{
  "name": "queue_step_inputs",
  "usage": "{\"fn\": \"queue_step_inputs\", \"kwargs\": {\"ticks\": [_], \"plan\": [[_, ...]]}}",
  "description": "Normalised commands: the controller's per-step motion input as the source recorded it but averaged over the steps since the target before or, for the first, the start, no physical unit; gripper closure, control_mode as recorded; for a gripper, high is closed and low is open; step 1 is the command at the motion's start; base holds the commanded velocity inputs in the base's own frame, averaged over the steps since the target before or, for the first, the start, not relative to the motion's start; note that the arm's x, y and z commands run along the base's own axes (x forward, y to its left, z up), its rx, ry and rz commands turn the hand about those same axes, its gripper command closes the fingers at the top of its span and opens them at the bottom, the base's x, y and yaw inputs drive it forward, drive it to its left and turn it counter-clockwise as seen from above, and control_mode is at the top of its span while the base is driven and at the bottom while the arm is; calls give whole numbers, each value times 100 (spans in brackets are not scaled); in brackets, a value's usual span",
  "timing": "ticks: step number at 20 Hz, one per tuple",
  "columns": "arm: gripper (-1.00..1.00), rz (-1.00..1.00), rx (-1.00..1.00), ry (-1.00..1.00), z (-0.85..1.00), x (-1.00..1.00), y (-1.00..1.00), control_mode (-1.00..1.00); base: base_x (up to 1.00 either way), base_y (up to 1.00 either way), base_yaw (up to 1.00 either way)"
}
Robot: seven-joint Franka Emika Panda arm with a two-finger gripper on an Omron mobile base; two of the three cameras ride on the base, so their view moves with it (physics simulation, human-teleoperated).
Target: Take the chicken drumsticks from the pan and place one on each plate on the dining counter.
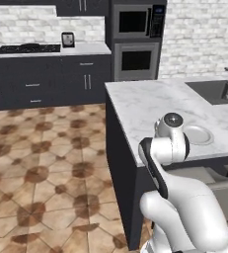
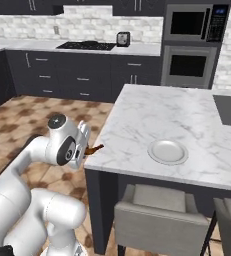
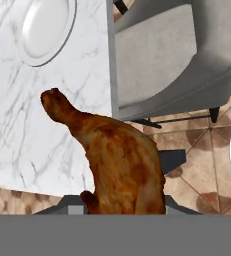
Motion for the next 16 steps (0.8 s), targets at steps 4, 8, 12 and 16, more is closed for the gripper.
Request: {"fn": "queue_step_inputs", "kwargs": {"ticks": [4, 8, 12, 16], "plan": [[100, 0, 0, 0, 0, 0, 0, 100, 47, -29, -9], [100, 0, 0, 0, 0, 0, 0, 100, 59, -37, -17], [100, -7, 1, -2, -1, 15, -10, -100, 44, -28, -17], [100, -34, 4, -9, -1, 59, -44, -100, 0, 0, 0]]}}
